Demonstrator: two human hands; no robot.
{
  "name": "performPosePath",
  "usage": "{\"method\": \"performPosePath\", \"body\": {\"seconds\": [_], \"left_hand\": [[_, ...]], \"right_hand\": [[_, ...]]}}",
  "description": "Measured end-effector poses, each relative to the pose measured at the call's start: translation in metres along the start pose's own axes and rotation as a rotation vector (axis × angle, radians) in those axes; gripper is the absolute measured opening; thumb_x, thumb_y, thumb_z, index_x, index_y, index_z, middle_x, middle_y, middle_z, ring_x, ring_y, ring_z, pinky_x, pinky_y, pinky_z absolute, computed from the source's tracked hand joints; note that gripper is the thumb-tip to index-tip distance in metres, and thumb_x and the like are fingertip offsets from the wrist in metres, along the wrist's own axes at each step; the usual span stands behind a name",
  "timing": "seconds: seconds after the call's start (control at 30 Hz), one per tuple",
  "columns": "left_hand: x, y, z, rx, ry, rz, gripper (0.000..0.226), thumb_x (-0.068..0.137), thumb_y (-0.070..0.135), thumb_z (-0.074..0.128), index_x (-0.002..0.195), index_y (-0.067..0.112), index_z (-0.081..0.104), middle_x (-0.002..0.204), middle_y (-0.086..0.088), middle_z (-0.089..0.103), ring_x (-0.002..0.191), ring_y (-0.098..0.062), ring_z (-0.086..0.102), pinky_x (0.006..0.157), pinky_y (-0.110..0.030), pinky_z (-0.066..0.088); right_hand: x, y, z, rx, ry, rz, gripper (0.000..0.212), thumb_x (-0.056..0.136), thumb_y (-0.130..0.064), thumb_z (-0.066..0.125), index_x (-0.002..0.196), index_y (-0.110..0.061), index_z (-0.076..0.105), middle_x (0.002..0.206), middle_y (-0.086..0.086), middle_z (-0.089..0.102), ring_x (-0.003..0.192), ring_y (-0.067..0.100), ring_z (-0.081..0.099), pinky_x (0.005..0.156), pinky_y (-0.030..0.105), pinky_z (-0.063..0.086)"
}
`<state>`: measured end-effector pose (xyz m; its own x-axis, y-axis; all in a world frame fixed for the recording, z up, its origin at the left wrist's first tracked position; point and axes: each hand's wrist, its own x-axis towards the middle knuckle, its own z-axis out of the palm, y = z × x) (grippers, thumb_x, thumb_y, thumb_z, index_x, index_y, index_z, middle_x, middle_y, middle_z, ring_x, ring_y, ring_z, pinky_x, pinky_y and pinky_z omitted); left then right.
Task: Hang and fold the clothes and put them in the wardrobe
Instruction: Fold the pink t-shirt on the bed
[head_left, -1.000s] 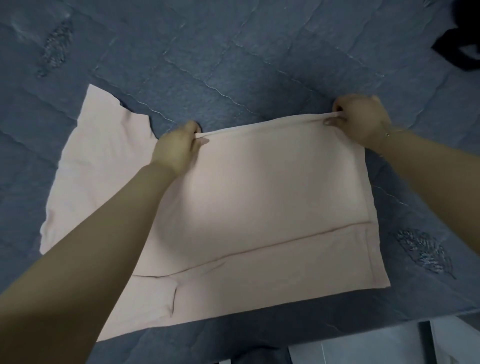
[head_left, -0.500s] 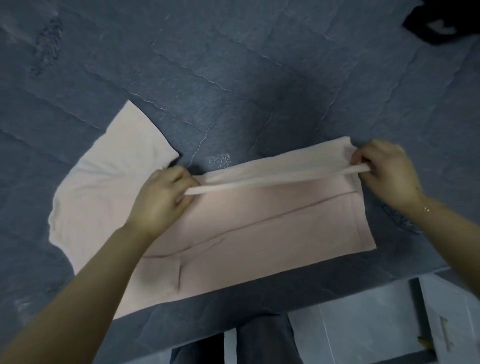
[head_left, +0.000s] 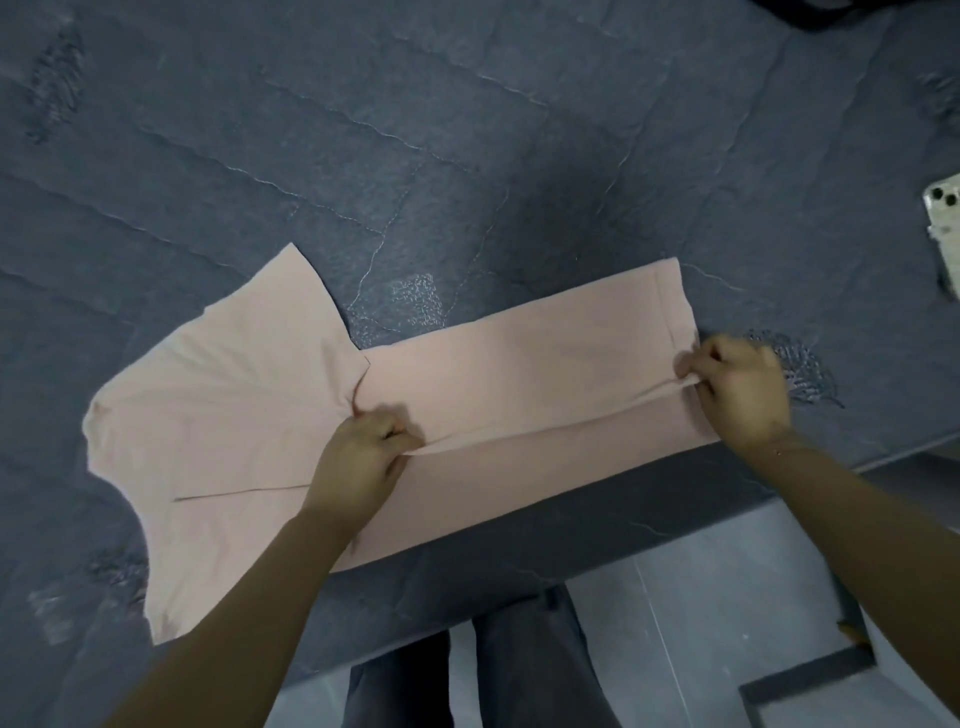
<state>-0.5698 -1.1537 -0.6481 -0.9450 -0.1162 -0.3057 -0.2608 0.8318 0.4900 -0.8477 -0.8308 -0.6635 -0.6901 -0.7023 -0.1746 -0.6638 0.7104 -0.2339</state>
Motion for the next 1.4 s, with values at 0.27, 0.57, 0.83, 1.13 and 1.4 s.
{"method": "performPosePath", "body": {"seconds": [0.27, 0.57, 0.83, 1.13, 1.4], "left_hand": [[-0.008, 0.001, 0.005, 0.086, -0.052, -0.112, 0.029, 0.073, 0.008, 0.061, 0.098, 0.014, 0.075, 0.106, -0.004, 0.067, 0.100, -0.032, 0.061, 0.084, -0.039, 0.046], [0.056, 0.051, 0.041, -0.017, 0.191, -0.215, 0.046, 0.101, 0.022, 0.040, 0.146, 0.017, 0.042, 0.156, -0.012, 0.030, 0.145, -0.027, 0.026, 0.118, -0.046, 0.020], [0.068, 0.032, 0.100, 0.197, 0.088, -0.376, 0.059, 0.100, 0.053, 0.023, 0.154, 0.032, 0.010, 0.163, -0.005, 0.003, 0.150, -0.021, 0.000, 0.119, -0.051, -0.002], [0.083, 0.036, 0.059, 0.112, -0.081, -0.504, 0.082, 0.087, 0.072, 0.034, 0.151, 0.044, -0.009, 0.160, -0.001, -0.024, 0.147, -0.030, -0.020, 0.107, -0.069, -0.007], [0.058, -0.070, -0.061, -0.213, 0.540, -0.575, 0.029, 0.085, 0.012, 0.058, 0.113, 0.014, 0.065, 0.113, -0.010, 0.060, 0.097, -0.030, 0.059, 0.085, -0.033, 0.044]], "right_hand": [[-0.033, -0.016, 0.003, -0.020, -0.082, 0.126, 0.031, 0.063, 0.013, 0.069, 0.090, -0.002, 0.074, 0.098, 0.021, 0.064, 0.092, 0.045, 0.060, 0.085, 0.051, 0.040], [0.029, -0.120, 0.040, 0.145, -0.170, -0.245, 0.062, 0.103, -0.029, 0.042, 0.155, -0.010, 0.014, 0.162, 0.008, 0.011, 0.150, 0.023, 0.012, 0.122, 0.038, 0.010], [0.053, -0.030, 0.071, -0.116, -0.213, -0.084, 0.068, 0.101, -0.054, 0.015, 0.157, -0.016, 0.004, 0.163, 0.000, -0.001, 0.151, 0.015, -0.002, 0.122, 0.037, -0.003], [0.064, -0.055, 0.044, -0.022, -0.119, 0.330, 0.071, 0.103, -0.046, 0.027, 0.155, -0.004, 0.002, 0.163, 0.012, -0.002, 0.151, 0.026, -0.006, 0.121, 0.046, -0.005], [0.066, -0.238, 0.043, 0.426, -0.042, 0.079, 0.024, 0.095, -0.022, 0.058, 0.111, -0.007, 0.068, 0.114, 0.012, 0.064, 0.105, 0.028, 0.059, 0.093, 0.038, 0.047]]}}
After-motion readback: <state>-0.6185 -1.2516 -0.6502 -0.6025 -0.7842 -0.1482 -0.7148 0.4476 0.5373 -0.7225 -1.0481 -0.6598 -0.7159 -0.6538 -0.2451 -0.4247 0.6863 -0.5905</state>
